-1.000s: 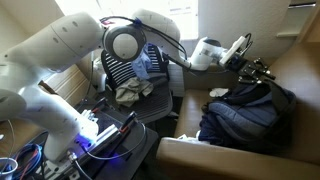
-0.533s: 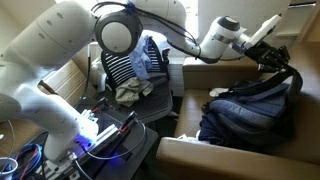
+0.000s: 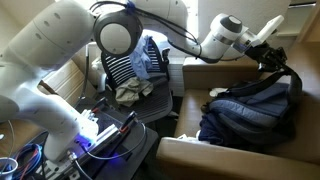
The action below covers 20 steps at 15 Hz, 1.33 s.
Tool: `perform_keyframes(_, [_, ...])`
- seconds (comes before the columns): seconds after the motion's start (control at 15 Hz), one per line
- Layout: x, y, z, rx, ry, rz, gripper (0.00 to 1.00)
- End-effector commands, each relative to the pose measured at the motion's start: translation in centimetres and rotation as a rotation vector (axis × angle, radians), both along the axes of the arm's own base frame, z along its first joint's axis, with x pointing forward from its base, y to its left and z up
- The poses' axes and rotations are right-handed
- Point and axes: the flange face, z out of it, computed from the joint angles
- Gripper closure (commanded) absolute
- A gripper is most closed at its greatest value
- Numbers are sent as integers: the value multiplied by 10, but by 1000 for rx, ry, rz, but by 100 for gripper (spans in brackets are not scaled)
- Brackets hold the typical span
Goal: Put the bag on the sofa.
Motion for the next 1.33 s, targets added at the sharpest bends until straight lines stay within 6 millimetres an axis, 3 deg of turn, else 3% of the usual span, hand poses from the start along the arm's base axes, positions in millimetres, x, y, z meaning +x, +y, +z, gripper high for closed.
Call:
perform_keyframes(0.0, [-4,0,19,148,25,110,98])
perform_keyframes(0.2, [-8,-6,19,209,106,222,98])
perform_keyframes(0.27, [-9,-12,13,149,178,256,98])
perform_keyframes(0.33, [-2,-18,11,13,121,229,68])
perform_keyframes(0.4, [-3,-13,13,117,127,200,93])
perform_keyframes(0.67, [-5,-18,8,43,128,210,68])
perform_keyframes(0.87, [-3,-16,7,39,127,214,68])
perform_keyframes(0.93, [-8,-14,3,102,174,205,43])
perform_keyframes(1.07, [-18,-14,-6,222,243,214,36])
perform_keyframes(1.27, [-45,-16,-28,327,360,233,15])
